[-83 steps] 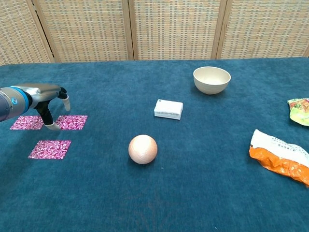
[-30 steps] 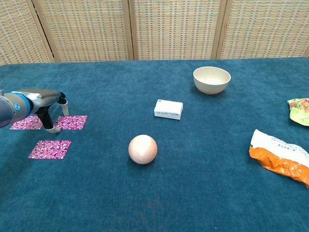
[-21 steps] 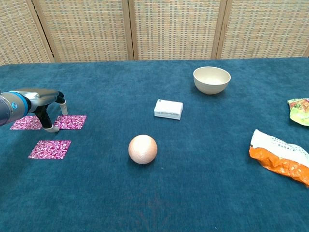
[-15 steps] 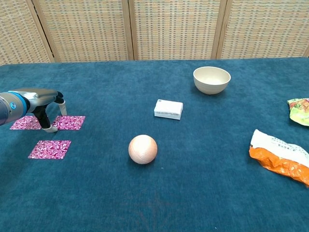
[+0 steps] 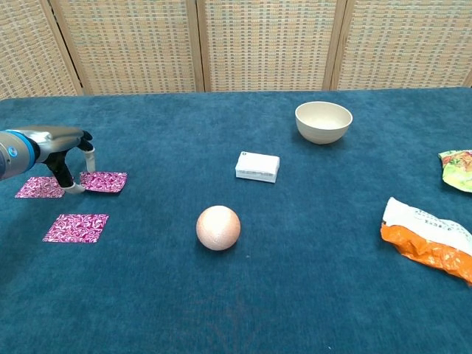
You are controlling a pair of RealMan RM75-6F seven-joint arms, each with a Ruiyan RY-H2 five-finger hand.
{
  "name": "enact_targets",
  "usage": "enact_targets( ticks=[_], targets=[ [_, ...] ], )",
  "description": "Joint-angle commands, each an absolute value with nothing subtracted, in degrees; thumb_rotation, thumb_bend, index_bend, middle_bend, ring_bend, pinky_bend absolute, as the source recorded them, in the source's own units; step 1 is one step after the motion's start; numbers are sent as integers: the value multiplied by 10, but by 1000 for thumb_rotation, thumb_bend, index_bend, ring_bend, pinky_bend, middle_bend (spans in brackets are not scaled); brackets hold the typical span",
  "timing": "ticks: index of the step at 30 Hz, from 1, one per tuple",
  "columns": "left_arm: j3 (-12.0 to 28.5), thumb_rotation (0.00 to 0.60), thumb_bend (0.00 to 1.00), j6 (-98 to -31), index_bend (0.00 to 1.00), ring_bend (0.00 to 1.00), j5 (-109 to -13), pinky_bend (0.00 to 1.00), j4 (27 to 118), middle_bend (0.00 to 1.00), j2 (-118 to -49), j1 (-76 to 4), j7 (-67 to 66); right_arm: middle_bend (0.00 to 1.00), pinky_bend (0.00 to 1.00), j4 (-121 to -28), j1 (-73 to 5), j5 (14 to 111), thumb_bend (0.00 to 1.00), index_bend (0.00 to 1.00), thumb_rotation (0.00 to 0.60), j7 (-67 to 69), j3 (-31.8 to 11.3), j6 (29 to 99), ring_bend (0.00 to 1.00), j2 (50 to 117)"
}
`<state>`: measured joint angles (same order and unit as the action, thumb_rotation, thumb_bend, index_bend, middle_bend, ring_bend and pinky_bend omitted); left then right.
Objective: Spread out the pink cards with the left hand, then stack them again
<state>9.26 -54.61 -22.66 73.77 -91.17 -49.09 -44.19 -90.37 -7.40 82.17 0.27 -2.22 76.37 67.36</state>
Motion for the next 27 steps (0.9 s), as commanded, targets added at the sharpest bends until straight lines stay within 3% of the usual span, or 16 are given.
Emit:
enact_targets(
  ticks=[1,27],
  targets=[
    [95,600,307,-549,452,0,-226,0,743,0,-903,-489,-439,0,0,-904,-74,822,105,0,600,3,-22,764,0,674],
    [77,600,289,-539,454,0,-254,0,780,0,-801,-443,-389,0,0,-904,-74,827,105,0,600,-3,-19,764,0,677]
  ],
)
